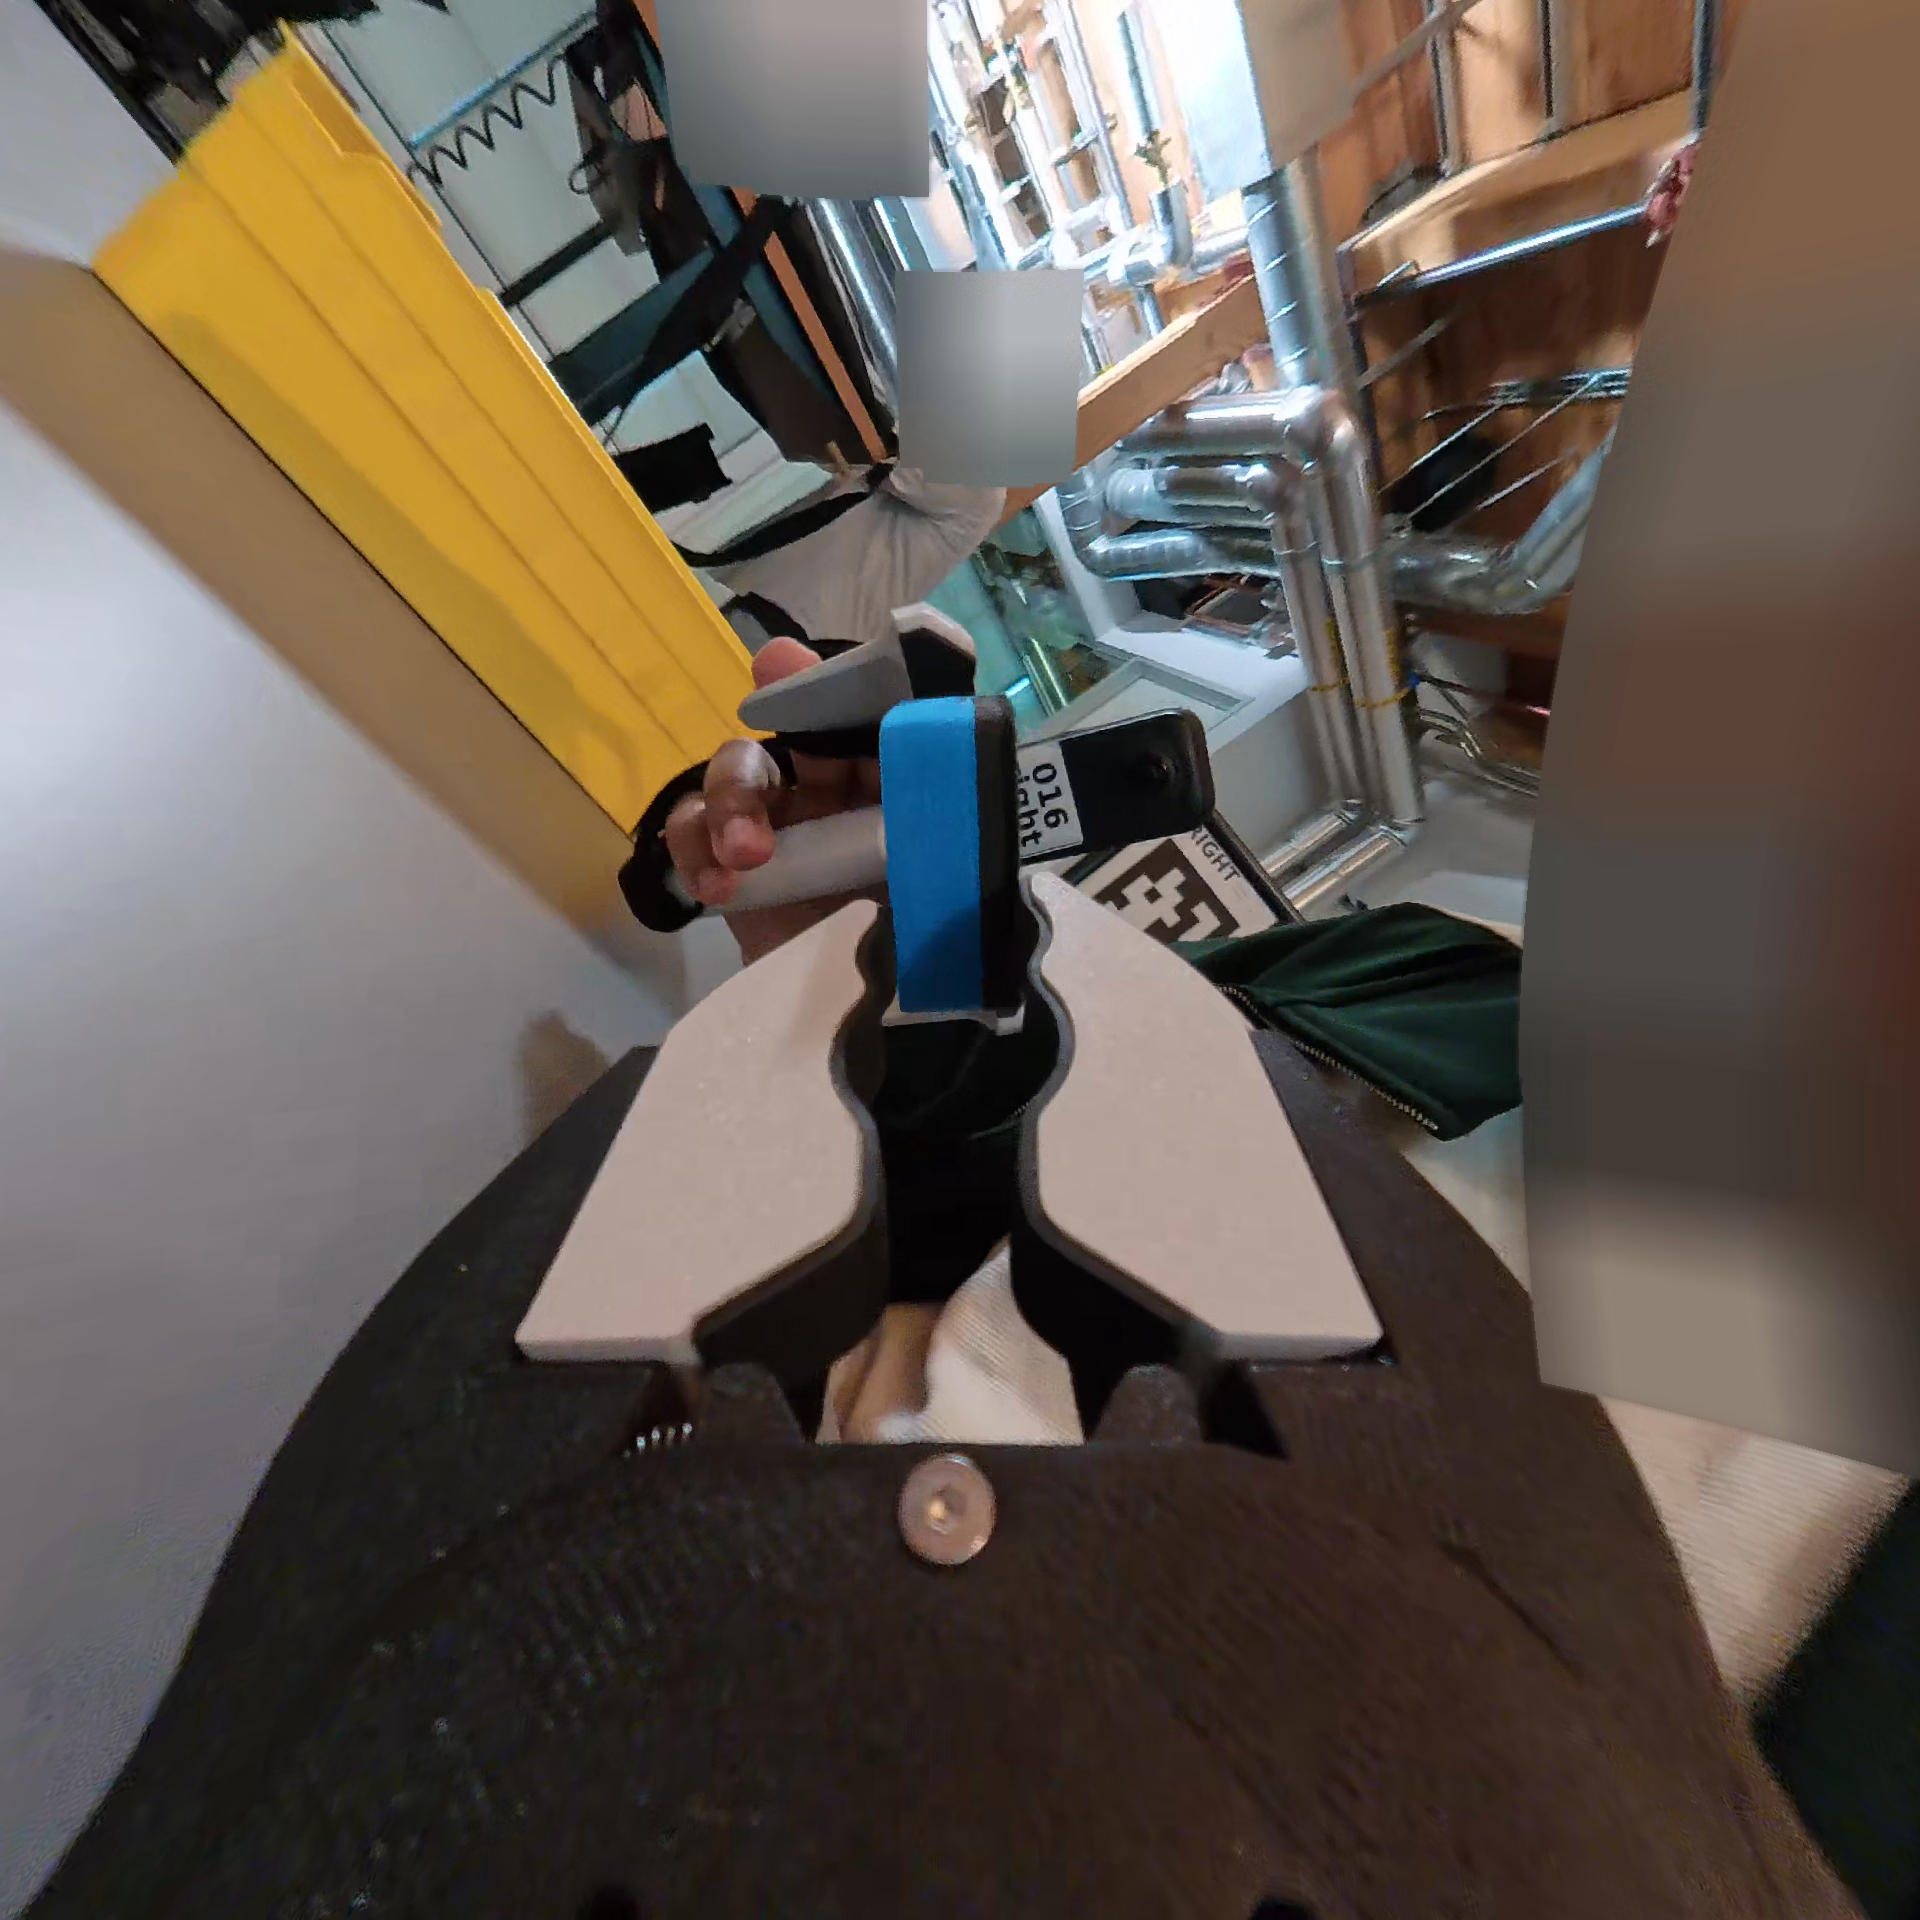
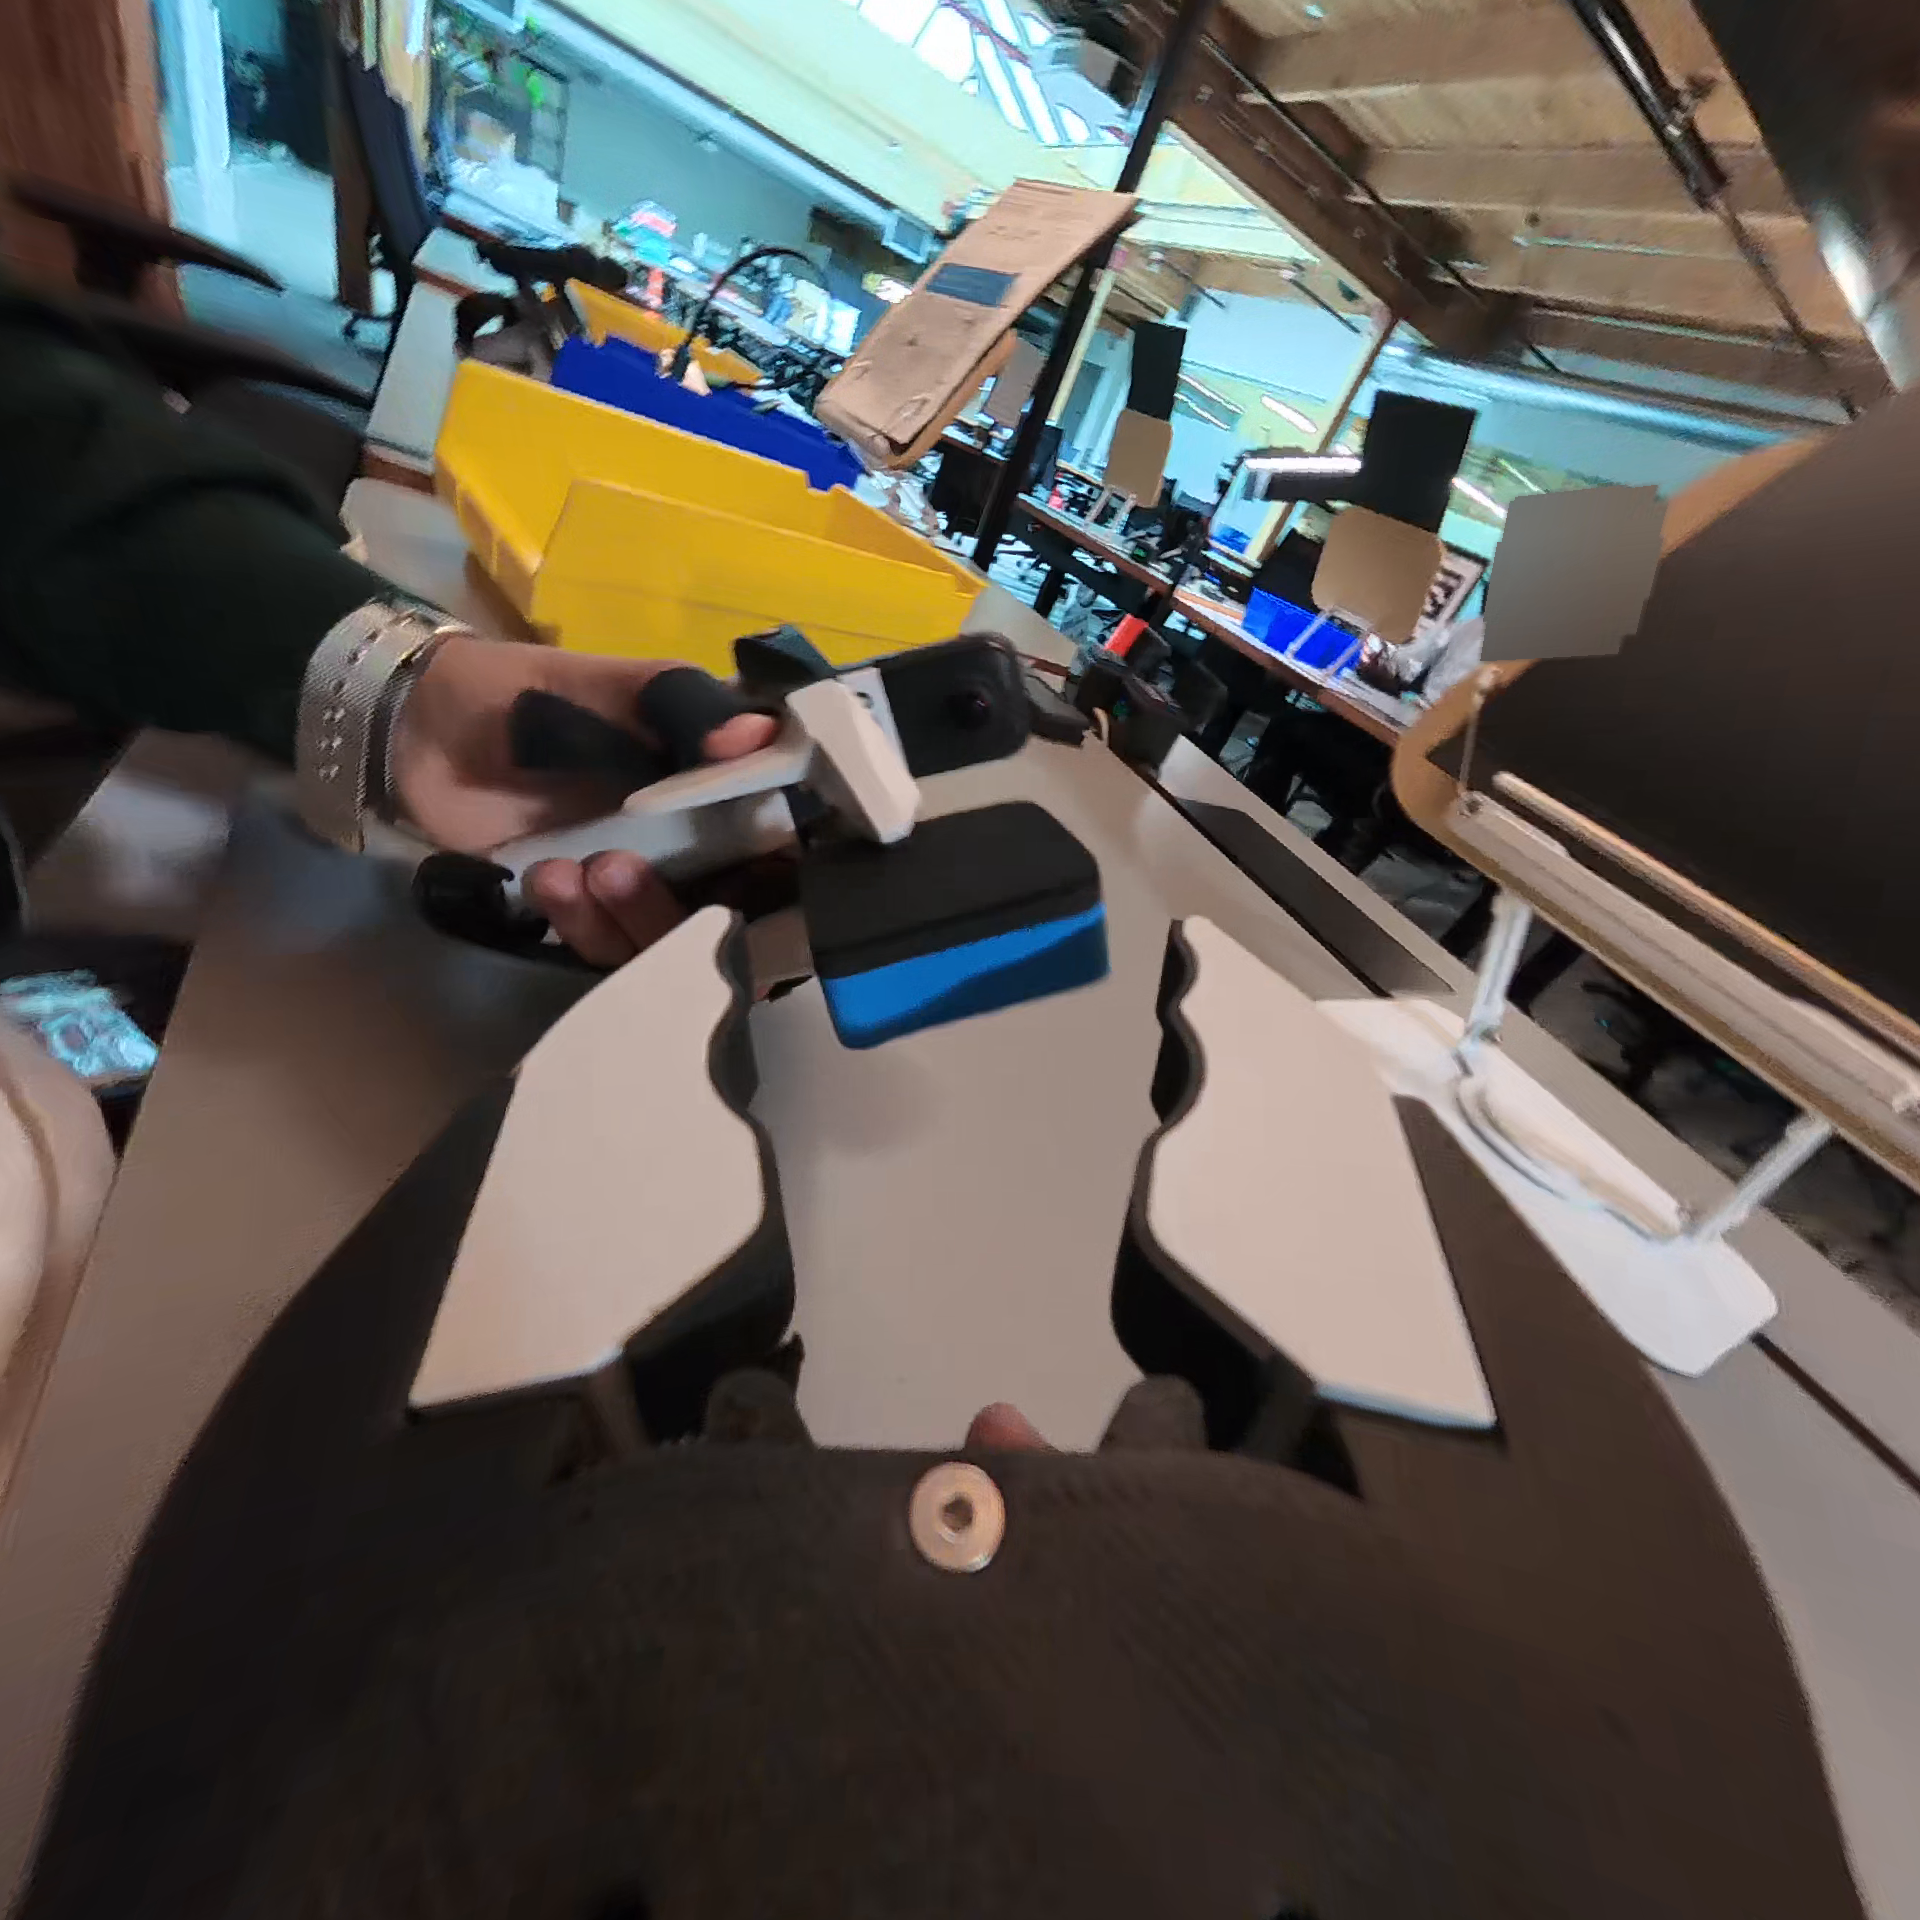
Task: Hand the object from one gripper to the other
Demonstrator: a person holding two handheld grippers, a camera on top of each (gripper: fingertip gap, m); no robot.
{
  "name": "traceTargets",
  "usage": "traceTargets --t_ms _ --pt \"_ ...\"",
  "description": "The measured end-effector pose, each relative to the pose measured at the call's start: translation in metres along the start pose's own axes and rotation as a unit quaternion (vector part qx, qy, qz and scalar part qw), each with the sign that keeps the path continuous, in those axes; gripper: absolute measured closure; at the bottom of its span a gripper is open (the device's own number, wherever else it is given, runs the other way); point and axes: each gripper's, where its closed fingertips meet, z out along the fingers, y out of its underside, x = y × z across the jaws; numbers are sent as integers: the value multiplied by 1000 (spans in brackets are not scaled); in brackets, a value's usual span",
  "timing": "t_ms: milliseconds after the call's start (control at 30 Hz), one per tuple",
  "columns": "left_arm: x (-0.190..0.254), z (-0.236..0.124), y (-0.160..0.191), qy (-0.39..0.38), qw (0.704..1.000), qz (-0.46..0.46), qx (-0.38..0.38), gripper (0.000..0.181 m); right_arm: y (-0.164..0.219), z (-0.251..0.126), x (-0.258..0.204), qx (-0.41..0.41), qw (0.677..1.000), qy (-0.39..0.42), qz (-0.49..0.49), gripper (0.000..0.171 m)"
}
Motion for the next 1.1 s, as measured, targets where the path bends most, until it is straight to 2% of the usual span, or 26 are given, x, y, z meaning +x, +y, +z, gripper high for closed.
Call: traceTargets --t_ms 100,167,367,400,467,567,667,767,900,1000,1100 --pt "0 3 7 2 1000 -13 -21 160 0 1 -5 -3 1000 -11 -15 101" --pt "0 4 8 5 999 -18 -27 160 2 0 -7 -8 1000 -18 -24 112" --pt "-4 4 8 0 1000 -8 -22 159 5 0 -7 -19 999 -21 -24 112" --pt "-10 3 6 -20 1000 -1 -15 153 6 0 -7 -23 999 -17 -27 112" --pt "-25 -1 4 -69 998 15 -6 126 10 0 -2 -38 999 -1 -32 113" --pt "-40 -8 -4 -132 990 43 14 106 27 0 7 -108 992 35 -55 113" --pt "-52 -13 -5 -198 976 92 -1 92 43 3 9 -197 972 68 -109 113" --pt "-57 -10 2 -239 961 136 -37 91 53 8 1 -270 943 79 -181 113" --pt "-59 -6 13 -265 946 168 -81 99 62 13 -9 -336 901 85 -261 112" --pt "-60 -3 19 -270 942 172 -99 107 61 16 -14 -346 892 87 -276 112" --pt "-59 -4 20 -267 943 173 -101 125 59 18 -17 -345 894 86 -274 112"
